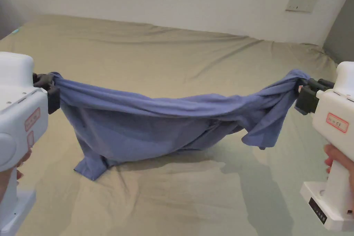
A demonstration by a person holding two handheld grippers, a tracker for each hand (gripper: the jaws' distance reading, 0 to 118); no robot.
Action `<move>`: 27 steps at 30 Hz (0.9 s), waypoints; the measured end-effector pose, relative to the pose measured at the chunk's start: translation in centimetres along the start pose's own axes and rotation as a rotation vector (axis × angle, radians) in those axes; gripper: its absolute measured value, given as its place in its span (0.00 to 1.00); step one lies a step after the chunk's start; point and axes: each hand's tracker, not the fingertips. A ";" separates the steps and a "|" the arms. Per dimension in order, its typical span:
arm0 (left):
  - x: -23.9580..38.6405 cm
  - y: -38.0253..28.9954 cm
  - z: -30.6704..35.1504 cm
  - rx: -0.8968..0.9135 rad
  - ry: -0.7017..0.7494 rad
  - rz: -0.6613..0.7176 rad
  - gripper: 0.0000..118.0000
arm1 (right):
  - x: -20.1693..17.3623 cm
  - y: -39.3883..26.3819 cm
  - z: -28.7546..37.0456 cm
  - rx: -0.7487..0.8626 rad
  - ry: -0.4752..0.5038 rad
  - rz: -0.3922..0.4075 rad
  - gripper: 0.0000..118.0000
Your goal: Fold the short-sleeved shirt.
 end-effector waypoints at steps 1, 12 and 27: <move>-0.4 1.2 0.3 0.023 0.009 0.000 0.02 | 0.2 1.0 1.0 0.035 -0.014 -0.006 0.08; -2.3 11.5 4.2 0.215 0.001 0.023 0.02 | 0.3 10.4 8.1 0.309 -0.075 0.000 0.08; -1.3 20.8 0.6 0.272 -0.045 -0.028 0.02 | 2.8 18.3 4.6 0.356 -0.129 0.096 0.08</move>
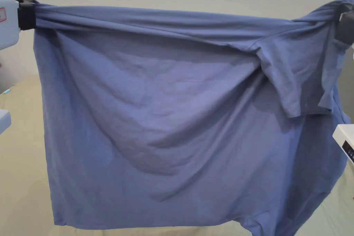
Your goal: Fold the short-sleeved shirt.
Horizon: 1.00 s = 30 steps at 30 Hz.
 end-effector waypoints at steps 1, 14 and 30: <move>0.2 0.1 -0.9 -0.005 0.009 -0.019 0.02 | 0.1 0.2 -0.9 -0.006 0.003 -0.009 0.08; 2.0 0.7 -13.9 -0.057 0.064 -0.063 0.02 | -1.9 -0.3 -13.4 -0.032 -0.058 0.154 0.08; 5.2 -10.6 -24.1 -0.240 0.085 -0.098 0.02 | -4.6 -15.0 -22.4 -0.267 -0.031 0.228 0.08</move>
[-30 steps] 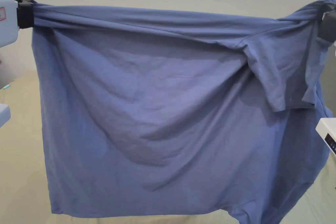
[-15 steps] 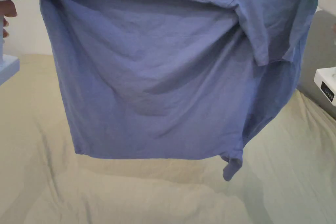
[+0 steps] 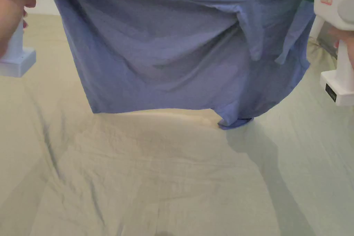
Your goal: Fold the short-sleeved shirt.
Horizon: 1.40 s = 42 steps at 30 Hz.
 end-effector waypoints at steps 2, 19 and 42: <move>0.2 -3.1 -0.4 -0.045 -0.015 -0.006 0.02 | -1.8 -2.0 1.3 -0.039 0.029 0.004 0.08; 0.2 -34.2 15.7 -0.539 -0.108 -0.123 0.02 | -8.6 -25.3 17.1 -0.481 0.304 0.061 0.08; -1.9 -42.2 31.0 -0.823 -0.274 -0.218 0.02 | -5.7 -33.4 32.9 -1.033 0.368 -0.016 0.08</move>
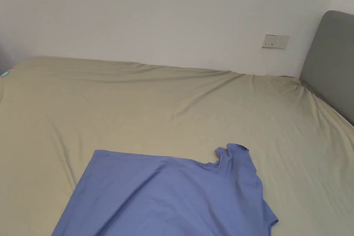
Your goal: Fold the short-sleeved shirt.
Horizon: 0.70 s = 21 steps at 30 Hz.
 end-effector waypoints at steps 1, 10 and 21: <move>0.2 -0.1 -0.3 -0.010 -0.011 -0.005 0.02 | -0.1 -0.1 -0.5 -0.001 -0.004 -0.002 0.14; -0.3 6.8 3.7 0.267 -0.125 0.189 1.00 | -0.4 5.0 5.7 0.301 -0.018 -0.054 0.82; 3.4 20.6 20.1 1.046 0.112 0.174 0.77 | -6.7 14.9 22.2 1.057 -0.157 0.004 0.72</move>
